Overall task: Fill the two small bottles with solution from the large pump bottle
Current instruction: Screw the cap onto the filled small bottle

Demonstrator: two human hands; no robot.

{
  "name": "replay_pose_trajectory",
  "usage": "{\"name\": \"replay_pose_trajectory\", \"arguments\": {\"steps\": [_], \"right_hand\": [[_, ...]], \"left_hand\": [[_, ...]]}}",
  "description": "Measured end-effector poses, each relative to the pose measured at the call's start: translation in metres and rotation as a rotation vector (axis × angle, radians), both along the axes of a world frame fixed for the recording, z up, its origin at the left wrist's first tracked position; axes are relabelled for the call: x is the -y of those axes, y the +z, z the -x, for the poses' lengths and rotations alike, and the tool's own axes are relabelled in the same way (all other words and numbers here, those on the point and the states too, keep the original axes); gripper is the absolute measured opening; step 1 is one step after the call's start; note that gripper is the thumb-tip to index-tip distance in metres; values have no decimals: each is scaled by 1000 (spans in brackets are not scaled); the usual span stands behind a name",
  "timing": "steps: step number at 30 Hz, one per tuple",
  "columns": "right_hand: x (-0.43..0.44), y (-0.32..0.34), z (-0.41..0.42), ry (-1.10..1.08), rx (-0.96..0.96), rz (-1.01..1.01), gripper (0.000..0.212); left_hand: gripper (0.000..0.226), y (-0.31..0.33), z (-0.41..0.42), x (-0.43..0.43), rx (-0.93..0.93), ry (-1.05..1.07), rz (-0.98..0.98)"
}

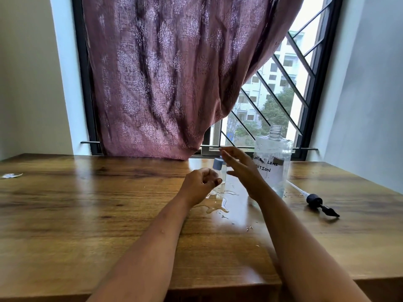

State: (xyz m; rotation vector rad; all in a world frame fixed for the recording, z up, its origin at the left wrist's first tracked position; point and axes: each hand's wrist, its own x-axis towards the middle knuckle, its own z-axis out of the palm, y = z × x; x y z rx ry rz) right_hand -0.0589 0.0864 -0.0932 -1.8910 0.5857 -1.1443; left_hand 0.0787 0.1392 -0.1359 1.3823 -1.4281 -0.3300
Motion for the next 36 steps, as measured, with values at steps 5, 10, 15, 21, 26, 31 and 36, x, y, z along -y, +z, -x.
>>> {"name": "replay_pose_trajectory", "arguments": {"steps": [5,10,15,21,26,31,36], "right_hand": [[-1,-8,-12,-326,-158,386,25],[-1,-2,-10,-119,-157,231,21],[2,-8,-13,-193,-208,263,30],[8,-10,-11,-411,-310,381,28],[0,0,-7,-225,-238,307,15],[-3,3,-6,-100,-112,250,27],[-5,5,-6,120,-20,71,32]], "left_hand": [[22,0,2,-1,162,67,-4],[22,0,-1,0,196,101,-5],[15,0,1,-3,244,88,15],[16,0,7,-5,239,68,-23],[19,1,9,-3,166,24,-20],[23,1,12,-2,111,8,33],[27,-1,14,-1,89,-16,-8]]}}
